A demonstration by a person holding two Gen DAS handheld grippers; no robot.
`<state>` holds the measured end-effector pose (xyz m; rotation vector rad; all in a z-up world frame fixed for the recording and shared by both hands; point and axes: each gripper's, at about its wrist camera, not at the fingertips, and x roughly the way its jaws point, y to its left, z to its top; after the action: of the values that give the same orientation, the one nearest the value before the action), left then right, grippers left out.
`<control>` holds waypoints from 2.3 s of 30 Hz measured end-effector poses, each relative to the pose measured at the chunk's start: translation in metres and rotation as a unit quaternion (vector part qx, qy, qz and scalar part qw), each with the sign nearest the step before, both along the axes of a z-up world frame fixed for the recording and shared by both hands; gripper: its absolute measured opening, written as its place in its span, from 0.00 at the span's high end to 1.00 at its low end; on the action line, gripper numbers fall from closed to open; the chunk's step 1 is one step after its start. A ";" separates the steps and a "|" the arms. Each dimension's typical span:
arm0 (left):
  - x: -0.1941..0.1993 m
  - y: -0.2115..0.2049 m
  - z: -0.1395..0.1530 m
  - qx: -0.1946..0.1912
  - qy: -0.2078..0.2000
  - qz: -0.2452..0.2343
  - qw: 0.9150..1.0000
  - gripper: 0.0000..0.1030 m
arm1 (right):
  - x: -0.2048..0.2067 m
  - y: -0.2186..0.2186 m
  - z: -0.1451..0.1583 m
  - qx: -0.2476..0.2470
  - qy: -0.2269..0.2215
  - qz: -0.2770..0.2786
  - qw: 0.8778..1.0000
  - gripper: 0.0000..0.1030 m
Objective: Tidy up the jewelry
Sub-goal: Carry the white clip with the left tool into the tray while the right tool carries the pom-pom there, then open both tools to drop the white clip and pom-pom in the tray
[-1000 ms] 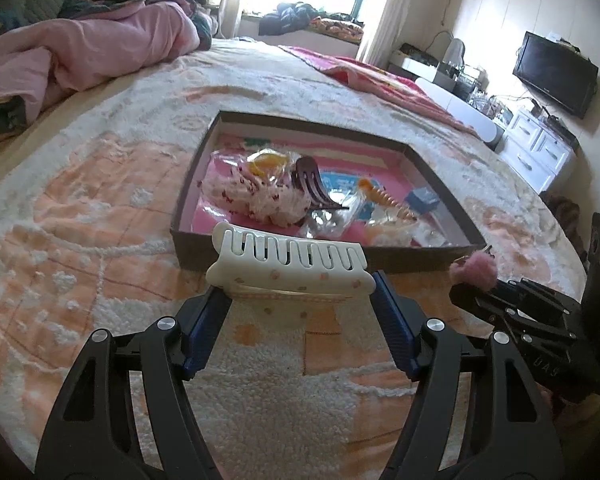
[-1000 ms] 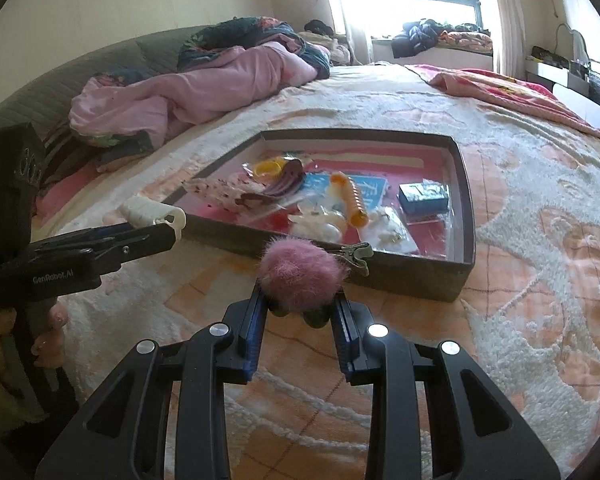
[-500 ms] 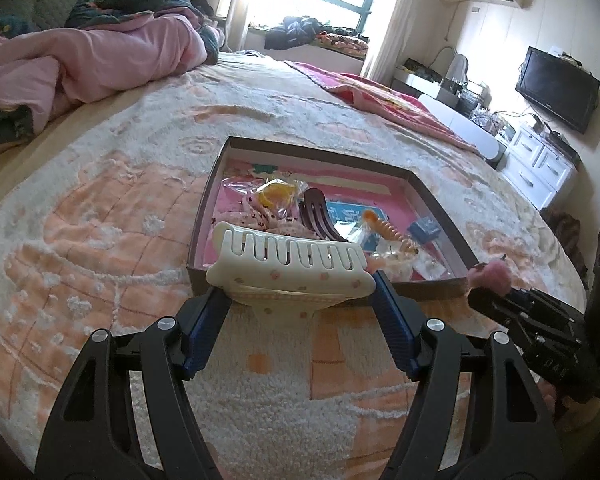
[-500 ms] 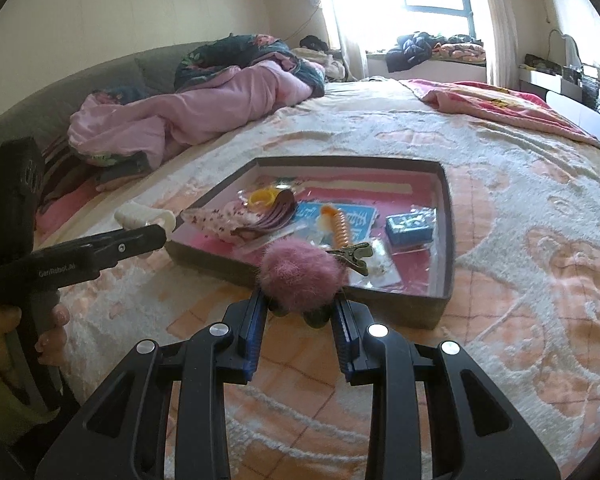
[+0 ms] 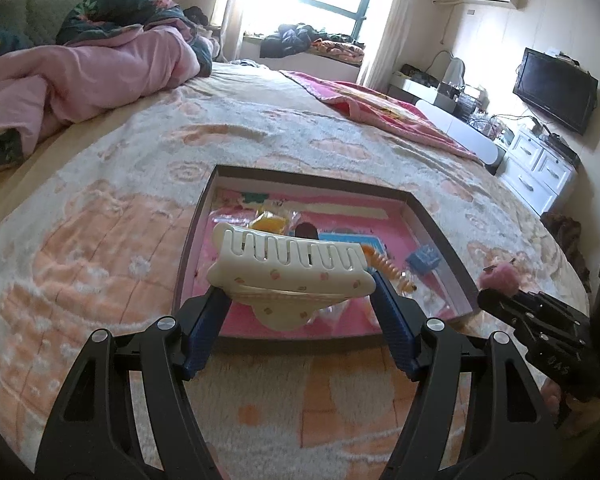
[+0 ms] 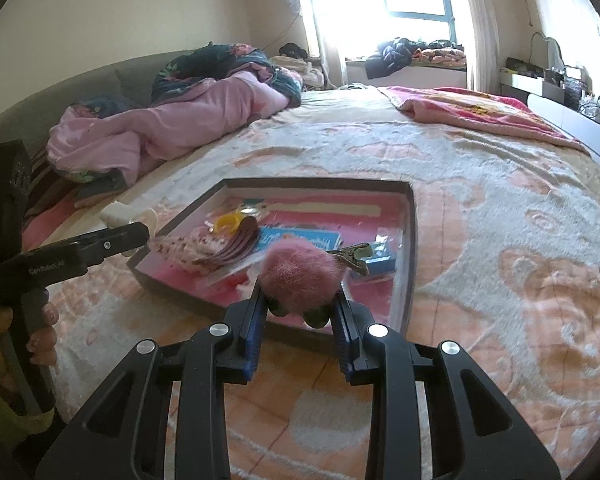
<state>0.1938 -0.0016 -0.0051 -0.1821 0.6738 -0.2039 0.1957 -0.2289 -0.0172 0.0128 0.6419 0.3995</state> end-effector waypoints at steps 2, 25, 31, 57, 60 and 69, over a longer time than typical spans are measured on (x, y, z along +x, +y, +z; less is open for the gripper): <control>0.005 -0.002 0.003 0.005 -0.004 0.000 1.000 0.41 | 0.004 -0.001 0.002 -0.001 -0.003 -0.003 1.000 0.72; 0.057 0.000 -0.024 0.005 0.021 0.006 1.000 0.41 | 0.067 0.013 -0.007 -0.023 0.002 -0.015 1.000 0.72; 0.062 0.002 -0.032 0.009 0.028 0.009 1.000 0.41 | 0.078 0.022 -0.018 -0.030 0.018 -0.005 0.999 0.72; 0.065 0.010 -0.045 0.013 0.050 0.018 0.999 0.40 | 0.070 0.037 -0.043 -0.024 0.061 0.022 0.998 0.62; 0.063 0.010 -0.045 0.014 0.049 0.015 0.999 0.39 | 0.068 0.032 -0.041 -0.020 0.059 0.015 0.998 0.54; 0.045 0.005 -0.034 0.015 0.032 0.008 0.999 0.18 | 0.048 0.010 -0.027 0.002 0.038 -0.019 0.999 0.36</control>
<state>0.2385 0.0030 -0.0390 -0.1657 0.7384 -0.1722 0.2441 -0.2190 -0.0438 0.0443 0.7146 0.3657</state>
